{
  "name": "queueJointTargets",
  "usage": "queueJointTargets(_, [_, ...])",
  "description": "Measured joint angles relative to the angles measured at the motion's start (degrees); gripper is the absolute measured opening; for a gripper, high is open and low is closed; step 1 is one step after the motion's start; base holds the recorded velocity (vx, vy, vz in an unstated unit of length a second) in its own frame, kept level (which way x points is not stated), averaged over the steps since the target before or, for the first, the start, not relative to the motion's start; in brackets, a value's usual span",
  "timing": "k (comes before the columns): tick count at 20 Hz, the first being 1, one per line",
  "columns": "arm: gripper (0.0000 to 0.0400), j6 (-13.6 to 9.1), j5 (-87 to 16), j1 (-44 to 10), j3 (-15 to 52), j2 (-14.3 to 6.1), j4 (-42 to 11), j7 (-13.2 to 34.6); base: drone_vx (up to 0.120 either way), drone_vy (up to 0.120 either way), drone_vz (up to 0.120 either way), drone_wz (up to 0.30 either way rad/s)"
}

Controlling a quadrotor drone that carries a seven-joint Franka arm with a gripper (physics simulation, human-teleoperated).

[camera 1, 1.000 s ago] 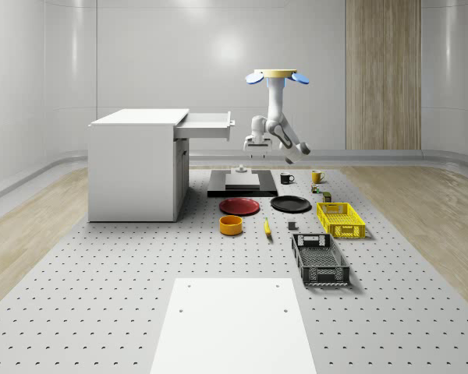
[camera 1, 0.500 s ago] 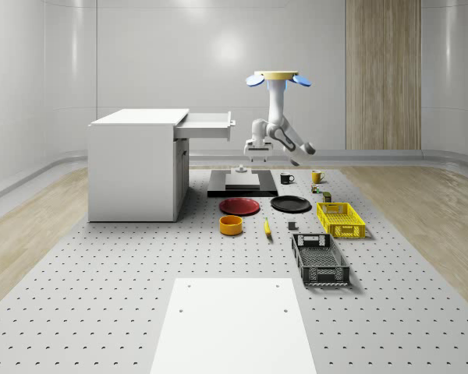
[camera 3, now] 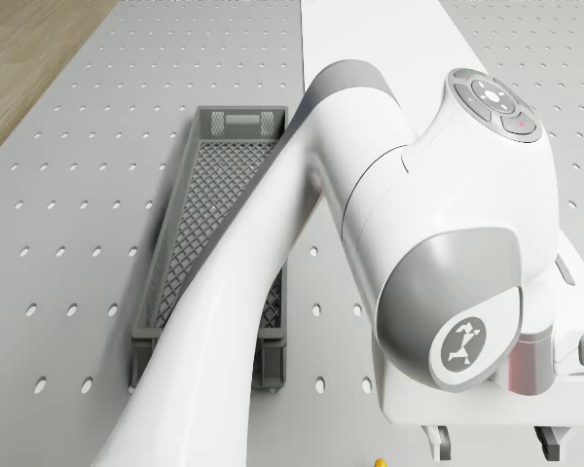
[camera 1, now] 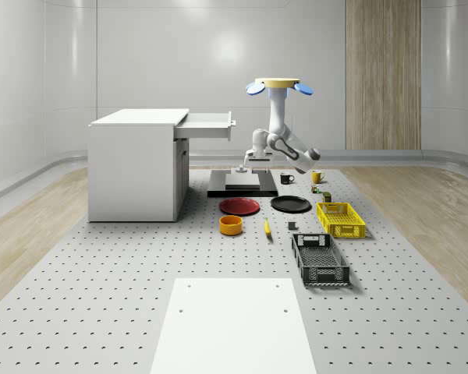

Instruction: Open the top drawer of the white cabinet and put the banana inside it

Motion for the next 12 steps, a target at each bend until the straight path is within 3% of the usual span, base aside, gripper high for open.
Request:
queueJointTargets(4, [0.04,2.16,-1.66,0.08,0.02,-2.55,0.2,-0.86,0.12,0.11,0.0,0.0])
queueJointTargets(8, [0.04,4.27,-3.2,0.14,0.07,-5.04,0.39,-1.62,0.12,0.01,-0.01,0.0])
queueJointTargets(12, [0.04,6.34,-4.63,0.21,0.13,-7.45,0.55,-2.3,0.02,0.0,-0.12,0.0])
